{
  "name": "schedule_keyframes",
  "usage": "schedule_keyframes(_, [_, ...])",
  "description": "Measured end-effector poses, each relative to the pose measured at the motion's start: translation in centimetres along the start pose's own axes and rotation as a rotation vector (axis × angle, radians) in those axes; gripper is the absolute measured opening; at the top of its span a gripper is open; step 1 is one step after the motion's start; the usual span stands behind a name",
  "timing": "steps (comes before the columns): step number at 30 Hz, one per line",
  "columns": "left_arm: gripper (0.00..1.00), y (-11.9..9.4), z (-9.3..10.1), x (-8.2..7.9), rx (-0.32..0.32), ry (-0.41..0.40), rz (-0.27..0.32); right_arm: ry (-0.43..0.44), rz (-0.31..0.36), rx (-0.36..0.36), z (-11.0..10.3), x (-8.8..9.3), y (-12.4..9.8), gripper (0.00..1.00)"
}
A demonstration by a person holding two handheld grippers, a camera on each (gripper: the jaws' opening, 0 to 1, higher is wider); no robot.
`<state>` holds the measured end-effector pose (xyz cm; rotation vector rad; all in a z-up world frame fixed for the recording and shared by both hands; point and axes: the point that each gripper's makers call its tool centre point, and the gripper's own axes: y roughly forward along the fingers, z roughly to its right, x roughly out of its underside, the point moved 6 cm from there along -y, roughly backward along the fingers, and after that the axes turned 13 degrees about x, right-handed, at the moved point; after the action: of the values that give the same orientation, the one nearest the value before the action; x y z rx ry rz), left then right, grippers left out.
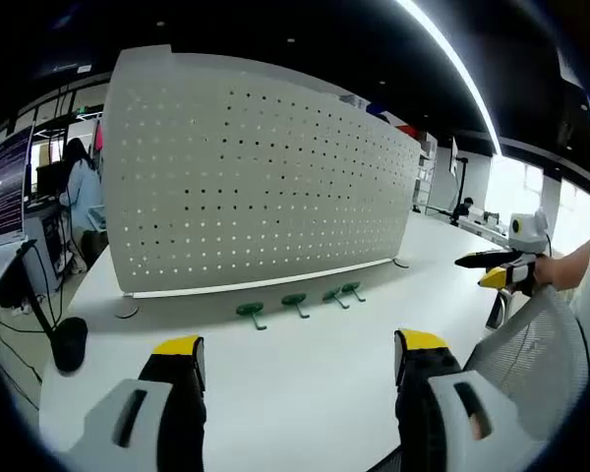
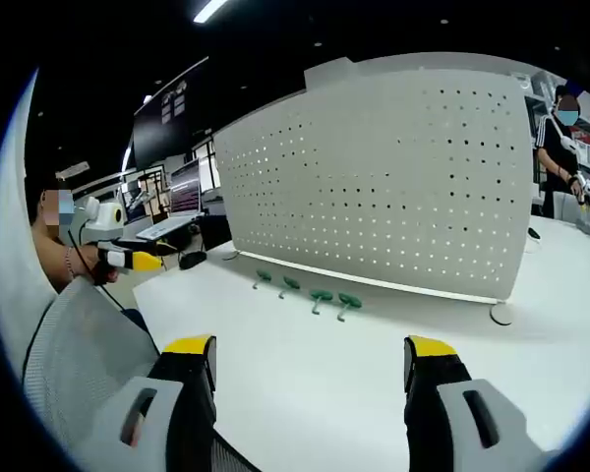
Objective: Insert the hook assembly into the mounting plate slot until the hook locks in place.
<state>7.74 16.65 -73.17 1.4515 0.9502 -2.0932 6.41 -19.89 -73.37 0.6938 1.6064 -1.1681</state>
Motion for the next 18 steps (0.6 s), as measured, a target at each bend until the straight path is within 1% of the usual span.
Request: schedule_keyframes(18, [0.81, 0.01, 0.13, -0.02, 0.002, 0.001, -0.002, 0.003, 0.005, 0.0, 0.01, -0.08, -0.04, 0.75])
